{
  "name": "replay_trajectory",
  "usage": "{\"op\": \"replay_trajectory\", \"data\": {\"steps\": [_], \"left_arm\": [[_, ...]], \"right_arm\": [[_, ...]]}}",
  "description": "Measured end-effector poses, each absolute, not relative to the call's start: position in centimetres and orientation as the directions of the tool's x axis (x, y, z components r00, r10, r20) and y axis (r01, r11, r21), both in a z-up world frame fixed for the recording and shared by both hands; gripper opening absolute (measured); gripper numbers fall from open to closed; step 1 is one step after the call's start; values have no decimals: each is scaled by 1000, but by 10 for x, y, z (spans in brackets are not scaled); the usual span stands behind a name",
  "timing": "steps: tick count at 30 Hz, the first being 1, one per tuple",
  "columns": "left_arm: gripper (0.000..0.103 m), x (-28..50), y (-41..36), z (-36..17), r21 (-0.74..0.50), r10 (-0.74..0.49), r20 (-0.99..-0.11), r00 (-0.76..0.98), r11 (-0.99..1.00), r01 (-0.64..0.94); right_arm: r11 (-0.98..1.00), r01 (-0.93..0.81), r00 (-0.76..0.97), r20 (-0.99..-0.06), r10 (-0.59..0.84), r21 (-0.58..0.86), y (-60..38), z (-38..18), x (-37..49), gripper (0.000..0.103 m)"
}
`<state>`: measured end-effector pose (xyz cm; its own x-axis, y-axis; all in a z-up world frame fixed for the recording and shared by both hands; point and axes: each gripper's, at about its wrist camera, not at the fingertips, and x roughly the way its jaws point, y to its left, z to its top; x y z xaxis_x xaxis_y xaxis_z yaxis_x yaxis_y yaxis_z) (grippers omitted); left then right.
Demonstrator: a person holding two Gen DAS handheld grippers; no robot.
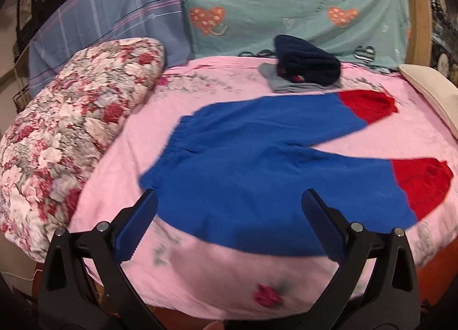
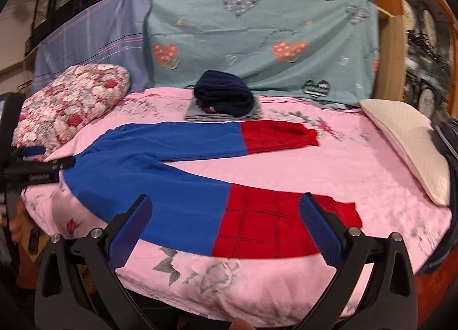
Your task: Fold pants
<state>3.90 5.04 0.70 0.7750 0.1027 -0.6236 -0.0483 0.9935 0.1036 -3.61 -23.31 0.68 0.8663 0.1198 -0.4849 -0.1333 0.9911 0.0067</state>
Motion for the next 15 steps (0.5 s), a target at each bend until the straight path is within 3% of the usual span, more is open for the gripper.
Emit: {"op": "replay_trajectory", "data": {"steps": [6, 10, 15], "left_arm": [[101, 118, 119, 19, 69, 154, -645, 748, 987, -144], [101, 185, 138, 10, 83, 166, -686, 708, 985, -151], [101, 264, 135, -17, 117, 170, -746, 644, 985, -125]], "right_arm": [[967, -249, 841, -508, 185, -61, -222, 39, 34, 102], [931, -356, 765, -596, 243, -77, -199, 44, 114, 85], [897, -420, 702, -675, 227, -136, -178, 25, 221, 85]]}}
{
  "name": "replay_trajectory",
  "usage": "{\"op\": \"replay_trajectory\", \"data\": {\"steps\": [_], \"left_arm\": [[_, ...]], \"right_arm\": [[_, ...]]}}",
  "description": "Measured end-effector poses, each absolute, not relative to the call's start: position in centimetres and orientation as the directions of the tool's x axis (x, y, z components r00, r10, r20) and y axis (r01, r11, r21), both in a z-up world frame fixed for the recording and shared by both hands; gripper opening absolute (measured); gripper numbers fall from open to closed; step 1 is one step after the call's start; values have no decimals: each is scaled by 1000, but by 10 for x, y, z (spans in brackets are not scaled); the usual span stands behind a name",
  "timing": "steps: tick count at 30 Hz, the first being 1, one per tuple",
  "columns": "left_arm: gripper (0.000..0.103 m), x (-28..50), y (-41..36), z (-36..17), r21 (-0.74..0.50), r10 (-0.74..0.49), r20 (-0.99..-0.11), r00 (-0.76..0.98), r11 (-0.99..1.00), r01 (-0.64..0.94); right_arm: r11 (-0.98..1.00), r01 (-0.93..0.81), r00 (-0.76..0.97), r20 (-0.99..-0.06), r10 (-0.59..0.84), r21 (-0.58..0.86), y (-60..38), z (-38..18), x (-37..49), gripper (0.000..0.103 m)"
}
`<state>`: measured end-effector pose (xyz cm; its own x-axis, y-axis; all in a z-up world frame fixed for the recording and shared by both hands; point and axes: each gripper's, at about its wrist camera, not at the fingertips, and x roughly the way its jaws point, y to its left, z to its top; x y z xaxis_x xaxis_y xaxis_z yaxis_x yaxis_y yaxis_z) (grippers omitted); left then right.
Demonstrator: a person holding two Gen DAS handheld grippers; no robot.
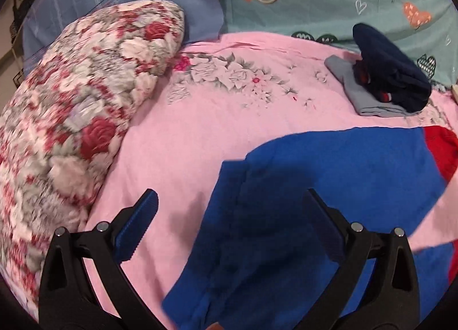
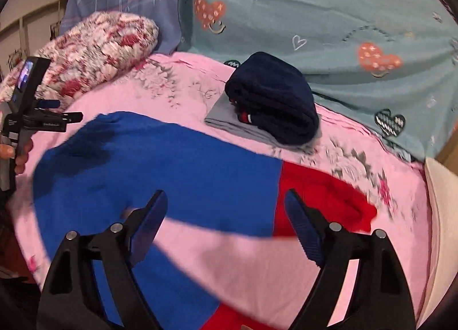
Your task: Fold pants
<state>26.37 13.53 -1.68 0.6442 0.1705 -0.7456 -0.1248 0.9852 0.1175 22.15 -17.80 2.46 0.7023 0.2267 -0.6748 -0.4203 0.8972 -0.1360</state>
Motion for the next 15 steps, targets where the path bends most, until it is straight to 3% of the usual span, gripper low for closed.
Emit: {"op": "replay_trajectory", "data": {"steps": [11, 15], "left_arm": [[101, 345, 117, -82, 192, 181, -823, 539, 981, -37], [100, 348, 128, -90, 126, 126, -833, 539, 991, -35]], "right_arm": [[781, -584, 590, -778, 217, -224, -133, -46, 371, 85], [724, -646, 557, -797, 231, -242, -121, -65, 398, 85]]}}
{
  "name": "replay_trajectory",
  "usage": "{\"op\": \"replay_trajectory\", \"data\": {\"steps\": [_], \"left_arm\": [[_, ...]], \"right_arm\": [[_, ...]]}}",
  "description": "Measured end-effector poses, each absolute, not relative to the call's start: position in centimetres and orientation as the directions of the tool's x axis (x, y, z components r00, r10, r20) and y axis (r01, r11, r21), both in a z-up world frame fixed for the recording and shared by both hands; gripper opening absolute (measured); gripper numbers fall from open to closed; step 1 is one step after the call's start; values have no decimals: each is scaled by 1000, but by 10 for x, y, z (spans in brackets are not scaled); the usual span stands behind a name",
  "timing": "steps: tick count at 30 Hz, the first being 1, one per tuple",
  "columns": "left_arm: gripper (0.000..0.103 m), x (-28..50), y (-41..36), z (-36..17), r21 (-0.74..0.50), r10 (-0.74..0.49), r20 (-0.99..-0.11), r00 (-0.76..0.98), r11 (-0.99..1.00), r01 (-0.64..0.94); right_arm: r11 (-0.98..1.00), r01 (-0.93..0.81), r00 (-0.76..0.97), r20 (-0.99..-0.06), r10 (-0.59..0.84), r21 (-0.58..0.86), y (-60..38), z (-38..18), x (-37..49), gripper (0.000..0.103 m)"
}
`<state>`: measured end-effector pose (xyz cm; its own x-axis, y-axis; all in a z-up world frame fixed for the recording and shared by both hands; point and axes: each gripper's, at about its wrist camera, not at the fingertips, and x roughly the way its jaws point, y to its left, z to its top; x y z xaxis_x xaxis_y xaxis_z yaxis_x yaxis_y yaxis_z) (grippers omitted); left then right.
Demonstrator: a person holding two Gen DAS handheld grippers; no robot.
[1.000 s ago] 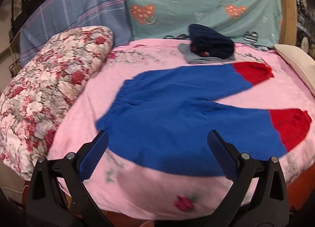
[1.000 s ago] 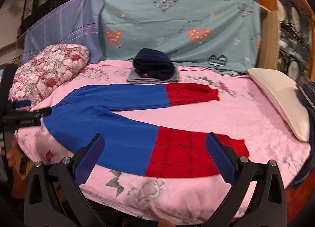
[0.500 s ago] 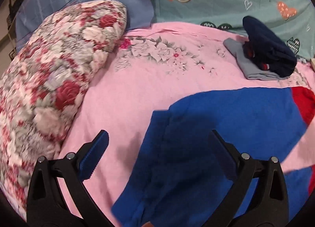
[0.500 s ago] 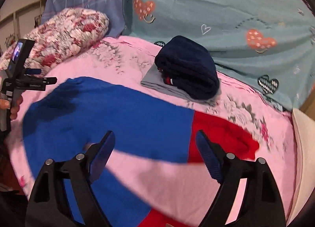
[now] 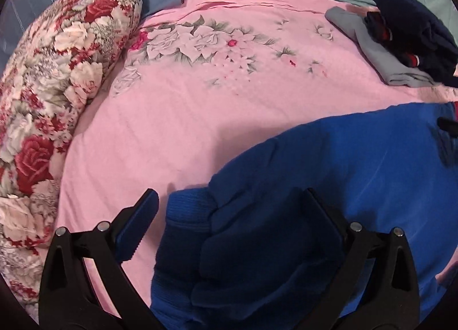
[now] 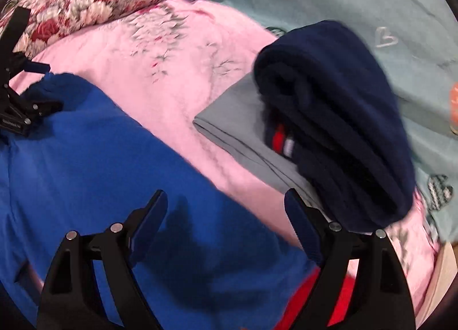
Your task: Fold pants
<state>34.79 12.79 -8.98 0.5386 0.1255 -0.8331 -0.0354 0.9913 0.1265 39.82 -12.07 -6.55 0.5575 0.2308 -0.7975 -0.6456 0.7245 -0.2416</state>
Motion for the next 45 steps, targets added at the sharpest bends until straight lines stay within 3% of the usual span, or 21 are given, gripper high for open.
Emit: {"op": "replay_trajectory", "data": {"steps": [3, 4, 5, 6, 8, 10, 24, 34, 37, 41, 45], "left_arm": [[91, 349, 133, -93, 59, 60, -840, 539, 998, -18], [88, 349, 133, -93, 52, 52, -839, 541, 999, -15], [81, 348, 133, -92, 42, 40, -837, 545, 999, -10], [76, 347, 132, -91, 26, 23, -833, 553, 1000, -1], [56, 344, 131, -88, 26, 20, -826, 563, 1000, 1], [52, 342, 130, -86, 19, 14, -824, 566, 1000, 2], [42, 319, 137, -51, -17, 22, -771, 637, 998, -55], [42, 202, 137, 17, -39, -45, -660, 750, 999, 25], [43, 148, 134, 16, -15, -62, -659, 750, 997, 69], [44, 100, 139, -18, -3, -56, -728, 683, 997, 79], [46, 77, 153, -56, -15, -29, -782, 623, 1000, 27]], "right_arm": [[695, -692, 486, -838, 247, -196, -117, -83, 410, 70], [687, -716, 441, -844, 305, -125, -120, -83, 412, 44], [672, -739, 380, -851, 363, -44, -123, -82, 414, 27], [675, -736, 386, -848, 364, -46, -124, -80, 414, 16], [676, -733, 403, -844, 353, -68, -127, -80, 412, 8], [681, -730, 403, -841, 362, -57, -130, -78, 411, 4], [696, -715, 489, -758, 431, -66, -140, -39, 369, 2], [639, -763, 554, -612, 565, -101, -160, 28, 214, 1], [606, -792, 514, -611, 602, -69, -164, 20, 136, 1], [574, -819, 421, -693, 586, -13, -153, -27, 65, 1], [620, -784, 410, -734, 541, 19, -143, -72, 42, 2]]}}
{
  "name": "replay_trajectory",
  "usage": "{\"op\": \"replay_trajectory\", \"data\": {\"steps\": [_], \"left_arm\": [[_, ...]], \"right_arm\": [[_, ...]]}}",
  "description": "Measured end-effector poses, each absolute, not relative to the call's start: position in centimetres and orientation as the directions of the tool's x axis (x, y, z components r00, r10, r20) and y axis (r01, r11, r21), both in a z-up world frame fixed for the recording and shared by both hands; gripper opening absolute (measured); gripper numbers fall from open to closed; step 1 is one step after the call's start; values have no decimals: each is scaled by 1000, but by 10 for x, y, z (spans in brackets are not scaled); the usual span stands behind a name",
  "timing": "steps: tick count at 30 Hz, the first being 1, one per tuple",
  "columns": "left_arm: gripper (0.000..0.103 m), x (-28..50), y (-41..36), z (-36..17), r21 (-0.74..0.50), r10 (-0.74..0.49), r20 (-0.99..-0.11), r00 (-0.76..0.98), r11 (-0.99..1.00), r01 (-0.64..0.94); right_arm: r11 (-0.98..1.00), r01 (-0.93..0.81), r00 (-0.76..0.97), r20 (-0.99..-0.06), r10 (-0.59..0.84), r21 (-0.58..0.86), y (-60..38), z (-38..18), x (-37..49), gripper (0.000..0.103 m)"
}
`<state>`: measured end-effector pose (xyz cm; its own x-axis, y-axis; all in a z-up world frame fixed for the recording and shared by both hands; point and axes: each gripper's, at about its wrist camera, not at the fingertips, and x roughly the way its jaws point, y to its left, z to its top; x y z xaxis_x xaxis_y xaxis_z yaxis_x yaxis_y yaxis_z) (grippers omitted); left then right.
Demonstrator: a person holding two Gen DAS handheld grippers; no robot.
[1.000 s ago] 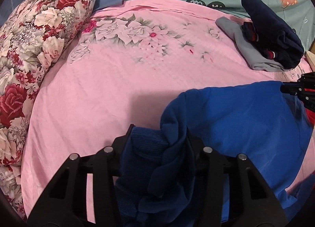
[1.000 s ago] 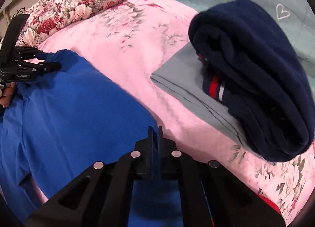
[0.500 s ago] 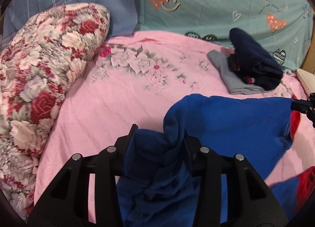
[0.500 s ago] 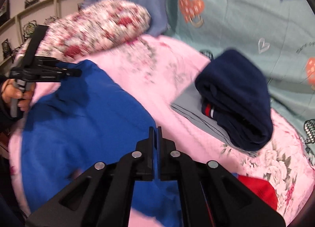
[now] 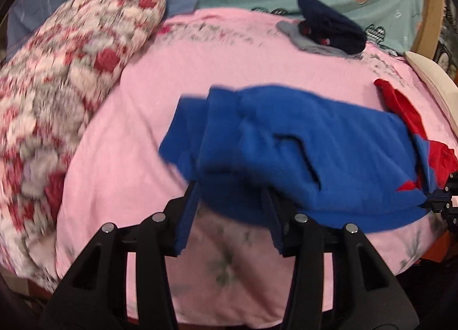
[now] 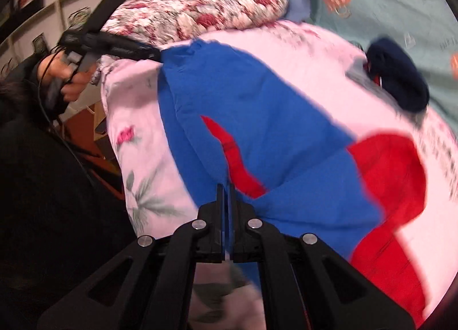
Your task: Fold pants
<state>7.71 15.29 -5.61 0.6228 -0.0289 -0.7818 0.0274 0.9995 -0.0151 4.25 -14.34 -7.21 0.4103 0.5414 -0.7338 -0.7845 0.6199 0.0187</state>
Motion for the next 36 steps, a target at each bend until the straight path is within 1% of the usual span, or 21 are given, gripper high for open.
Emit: {"op": "replay_trajectory", "data": {"steps": [1, 2, 3, 4, 5, 7, 9, 13, 16, 17, 18, 19, 20, 21, 22, 25, 27, 29, 33, 36], "left_arm": [[49, 72, 154, -58, -22, -29, -781, 623, 1000, 19], [59, 68, 155, -57, -25, -28, -775, 631, 1000, 13], [66, 63, 155, -53, -26, -26, -761, 649, 1000, 10], [76, 62, 155, -49, -21, -20, -747, 664, 1000, 7], [80, 60, 153, -44, -18, -19, -732, 681, 1000, 9], [81, 65, 150, -39, -45, -49, -719, 693, 999, 24], [84, 73, 149, -37, -100, -92, -718, 690, 995, 28], [84, 88, 154, -50, -290, -230, -746, 625, 957, 6], [83, 97, 160, -66, -421, -325, -746, 581, 906, -34], [78, 101, 164, -72, -461, -344, -739, 579, 885, -64], [69, 104, 167, -76, -486, -350, -731, 586, 870, -85], [37, 108, 171, -80, -508, -356, -726, 589, 854, -110], [18, 113, 175, -84, -550, -390, -713, 583, 827, -120], [14, 116, 178, -86, -583, -419, -697, 582, 803, -121], [10, 118, 180, -85, -597, -430, -690, 583, 793, -122], [9, 113, 182, -61, -582, -403, -661, 634, 808, -94], [10, 109, 184, -42, -566, -386, -638, 666, 822, -66], [10, 111, 185, -35, -539, -369, -647, 667, 841, -58], [8, 123, 195, -47, -514, -346, -685, 641, 853, -89], [8, 114, 200, -29, -493, -311, -647, 696, 867, -70]], "right_arm": [[634, -772, 412, -730, 545, 37, -144, -74, 42, 2], [649, -760, 424, -722, 546, 44, -144, -74, 43, 3], [657, -752, 437, -712, 550, 47, -144, -72, 41, 4], [662, -748, 446, -707, 549, 41, -143, -70, 40, 5], [666, -745, 457, -706, 541, 28, -141, -69, 37, 5], [671, -741, 478, -707, 522, -5, -137, -69, 35, 5], [679, -734, 486, -706, 516, -10, -137, -70, 35, 4], [702, -712, 501, -695, 516, 7, -142, -73, 32, 4], [712, -702, 503, -691, 519, 24, -144, -75, 32, 5], [714, -699, 502, -691, 521, 30, -145, -77, 32, 4], [716, -697, 502, -691, 520, 33, -144, -78, 33, 4], [717, -696, 501, -692, 519, 34, -144, -79, 33, 4], [719, -695, 502, -695, 515, 30, -143, -79, 33, 2], [723, -690, 511, -691, 511, 25, -142, -78, 33, 2], [727, -685, 517, -683, 517, 31, -143, -76, 33, 2], [732, -681, 543, -648, 535, 33, -144, -63, 32, 1], [728, -685, 541, -647, 538, 33, -143, -59, 33, 1], [724, -689, 529, -659, 534, 33, -137, -61, 36, 1], [726, -685, 510, -676, 532, 55, -125, -68, 41, 1], [713, -695, 509, -636, 579, 93, -121, -52, 38, 1]]}}
